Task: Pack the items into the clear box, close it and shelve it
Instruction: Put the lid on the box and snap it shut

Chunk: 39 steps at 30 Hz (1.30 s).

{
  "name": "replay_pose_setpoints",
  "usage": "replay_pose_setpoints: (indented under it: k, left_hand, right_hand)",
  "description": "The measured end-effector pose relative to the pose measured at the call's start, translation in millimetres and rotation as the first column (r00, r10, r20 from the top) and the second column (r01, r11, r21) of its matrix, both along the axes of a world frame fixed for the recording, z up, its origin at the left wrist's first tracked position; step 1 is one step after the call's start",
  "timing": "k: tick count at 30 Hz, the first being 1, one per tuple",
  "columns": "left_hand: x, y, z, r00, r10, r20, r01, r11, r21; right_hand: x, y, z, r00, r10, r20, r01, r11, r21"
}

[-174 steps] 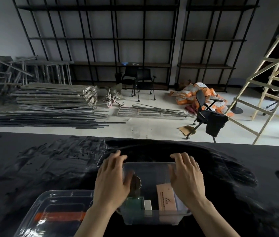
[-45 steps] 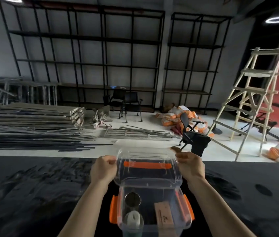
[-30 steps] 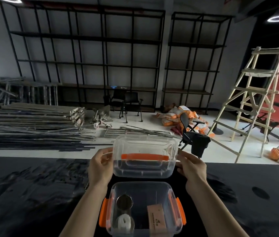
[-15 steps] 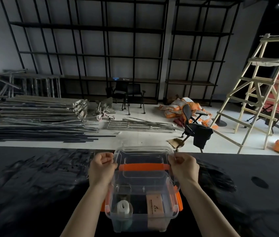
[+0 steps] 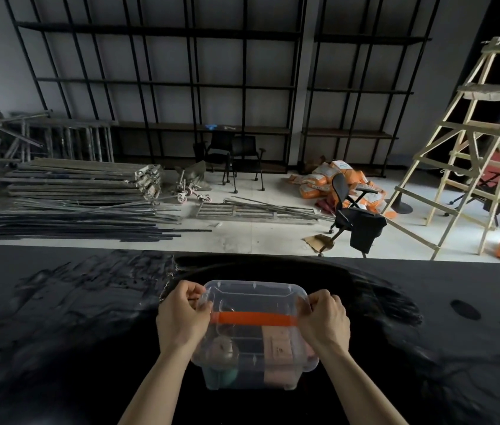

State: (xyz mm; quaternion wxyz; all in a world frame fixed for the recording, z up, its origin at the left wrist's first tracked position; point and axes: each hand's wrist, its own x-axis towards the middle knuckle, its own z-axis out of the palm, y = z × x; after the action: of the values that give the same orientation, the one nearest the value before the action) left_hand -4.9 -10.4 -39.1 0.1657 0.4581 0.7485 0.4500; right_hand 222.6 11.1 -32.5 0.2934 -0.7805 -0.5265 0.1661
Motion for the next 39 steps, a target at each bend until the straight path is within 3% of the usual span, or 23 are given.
replay_pose_setpoints:
  k: [7,15,22,27,32,35,39]
  left_hand:
    - [-2.4,-6.1,-17.2,0.995,0.004,0.096,-0.003,1.0,-0.013]
    - [-1.1,7.3,-27.9,0.998,0.034,0.045,-0.031,0.997,-0.072]
    - [-2.2,29.4,-24.5,0.968,0.134,0.212,-0.06,0.945,-0.321]
    - [1.0,37.4,-21.1,0.978,0.145,0.152,-0.086,0.938,-0.336]
    - [5.1,33.7,-23.5,0.986,0.135,-0.096,-0.148,0.98,-0.133]
    - [9.0,32.0,-19.7,0.98,0.127,-0.154,-0.132,0.991,-0.026]
    - [8.7,31.8,-17.1,0.975,0.113,-0.192,-0.115,0.993,0.004]
  right_hand:
    - [1.2,-3.3,-7.9,0.998,-0.012,-0.07,0.007,0.997,-0.071]
    - [2.1,10.5,-7.5,0.974,-0.041,-0.221,-0.005,0.979,-0.205]
    - [1.3,27.8,-6.2,0.971,-0.105,-0.217,0.048,0.966,-0.256]
    - [-7.7,29.4,-2.4,0.989,-0.098,-0.107,0.083,0.987,-0.138]
    - [-16.9,28.1,-4.0,0.992,0.002,0.129,-0.005,1.0,0.024]
    - [-16.4,29.0,-4.4,0.98,0.025,0.198,-0.034,0.998,0.043]
    - [-17.0,30.6,-5.9,0.966,0.045,0.253,-0.06,0.997,0.053]
